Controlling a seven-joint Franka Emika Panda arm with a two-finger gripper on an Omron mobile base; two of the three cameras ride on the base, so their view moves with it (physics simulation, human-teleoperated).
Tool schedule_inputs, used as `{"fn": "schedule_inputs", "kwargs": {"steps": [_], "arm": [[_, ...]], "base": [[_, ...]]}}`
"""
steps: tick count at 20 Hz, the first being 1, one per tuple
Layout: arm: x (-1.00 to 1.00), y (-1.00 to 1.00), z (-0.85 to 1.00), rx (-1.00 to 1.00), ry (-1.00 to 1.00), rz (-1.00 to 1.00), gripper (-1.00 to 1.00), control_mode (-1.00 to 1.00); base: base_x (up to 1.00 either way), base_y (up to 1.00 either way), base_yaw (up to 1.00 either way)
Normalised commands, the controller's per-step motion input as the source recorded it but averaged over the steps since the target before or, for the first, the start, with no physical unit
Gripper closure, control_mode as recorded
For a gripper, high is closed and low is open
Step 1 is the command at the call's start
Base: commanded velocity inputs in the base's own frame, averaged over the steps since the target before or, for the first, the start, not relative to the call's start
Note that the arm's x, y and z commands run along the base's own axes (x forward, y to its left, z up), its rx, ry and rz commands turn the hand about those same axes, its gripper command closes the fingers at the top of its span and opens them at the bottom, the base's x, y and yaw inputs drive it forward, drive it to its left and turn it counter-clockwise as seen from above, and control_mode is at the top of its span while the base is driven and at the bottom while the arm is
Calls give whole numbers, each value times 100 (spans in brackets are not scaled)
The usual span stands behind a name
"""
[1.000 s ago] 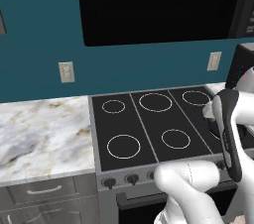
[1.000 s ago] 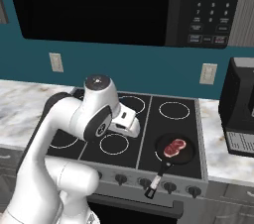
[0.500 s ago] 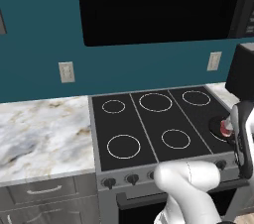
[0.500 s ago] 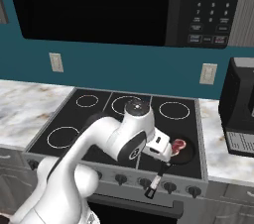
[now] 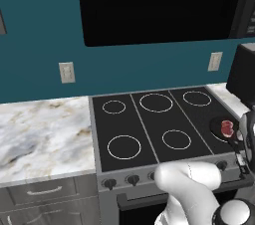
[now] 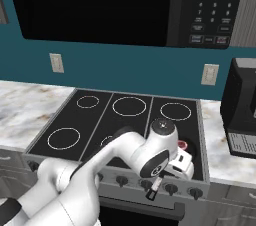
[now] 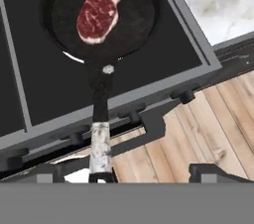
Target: Pick up the pan with the steak in it and place it on the dining table. Then place the steak on the plate.
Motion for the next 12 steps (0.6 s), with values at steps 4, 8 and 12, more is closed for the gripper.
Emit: {"fn": "schedule_inputs", "kwargs": {"steps": [4,8,12], "arm": [[0,1,-10,0,1,0,-100,-100],[9,28,-43,0,5,-1,-100,-100],[10,34,-43,-1,2,-2,-100,-100]], "base": [[0,0,0],[0,0,0],[0,0,0]]}}
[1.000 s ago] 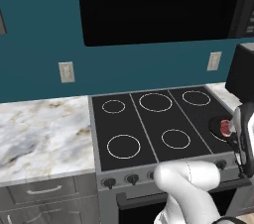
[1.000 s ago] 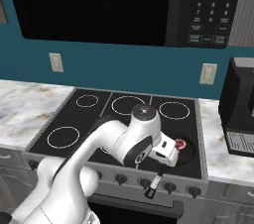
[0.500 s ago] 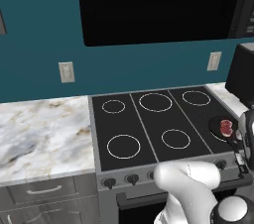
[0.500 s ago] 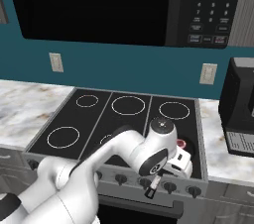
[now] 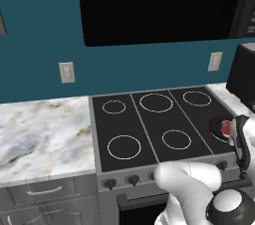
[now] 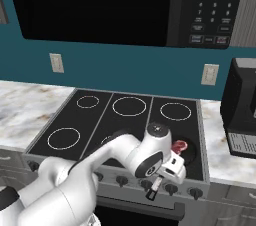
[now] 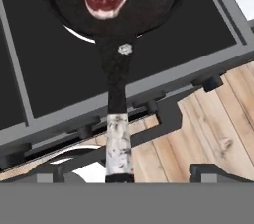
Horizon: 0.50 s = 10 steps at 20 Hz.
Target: Pick up the pan with the steak in it and place it on the dining table. Then place the steak on the plate.
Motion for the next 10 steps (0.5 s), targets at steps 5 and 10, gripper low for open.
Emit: {"fn": "schedule_inputs", "kwargs": {"steps": [5,10], "arm": [[9,16,-45,-4,0,-1,-100,-100],[8,0,-46,-4,-2,0,-100,-100]], "base": [[0,0,0],[0,0,0]]}}
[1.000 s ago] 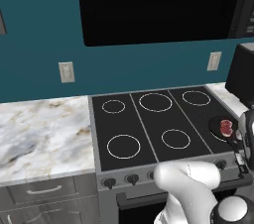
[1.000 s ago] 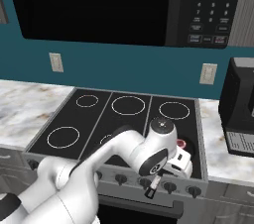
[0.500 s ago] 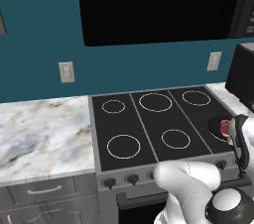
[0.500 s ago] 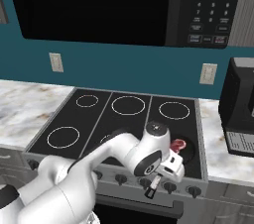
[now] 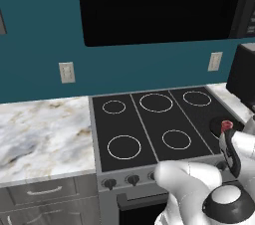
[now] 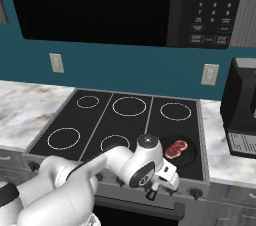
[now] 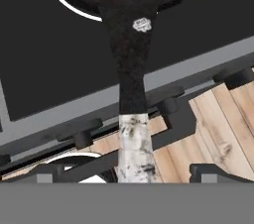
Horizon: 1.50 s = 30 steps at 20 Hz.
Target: Pick up the pan with the steak in it and place it on the dining table. Then place the steak on the plate.
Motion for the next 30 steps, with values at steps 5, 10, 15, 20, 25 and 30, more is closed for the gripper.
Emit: {"fn": "schedule_inputs", "kwargs": {"steps": [5,10,15,20,25,30], "arm": [[25,-5,-39,-1,-4,0,-100,-100],[34,-13,-34,0,-5,0,-100,-100],[30,-47,-24,2,-6,5,-100,-100],[3,-10,-4,0,0,2,100,-100],[0,0,12,2,0,-2,100,-100],[-24,2,77,5,-11,0,100,-100]], "base": [[0,0,0],[0,0,0],[0,0,0],[0,0,0],[0,0,0],[0,0,0]]}}
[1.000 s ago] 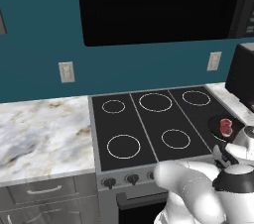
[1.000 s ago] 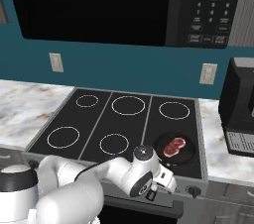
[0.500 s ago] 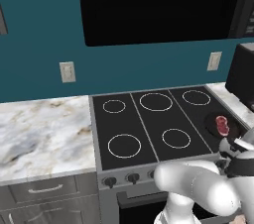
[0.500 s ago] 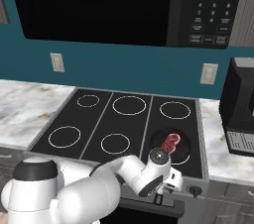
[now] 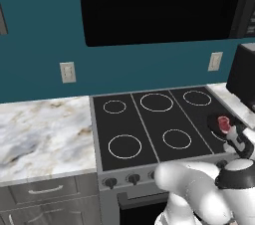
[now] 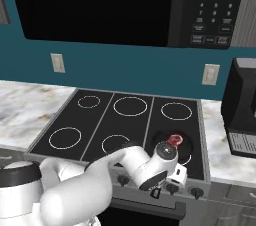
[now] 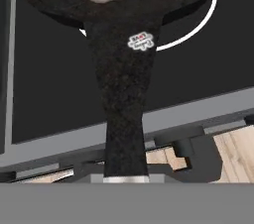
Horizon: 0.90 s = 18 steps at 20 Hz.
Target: Pick up the pan with the steak in it and place it on the dining table. Then place the steak on the plate.
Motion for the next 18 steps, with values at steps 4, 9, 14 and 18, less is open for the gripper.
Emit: {"fn": "schedule_inputs", "kwargs": {"steps": [4,9,14,18], "arm": [[-48,9,100,4,-16,1,100,-100],[-40,35,87,2,-3,12,100,-100],[-37,33,45,2,11,21,100,-100],[-33,27,41,3,16,25,100,-100]], "base": [[0,0,0],[0,0,0],[0,0,0],[0,0,0]]}}
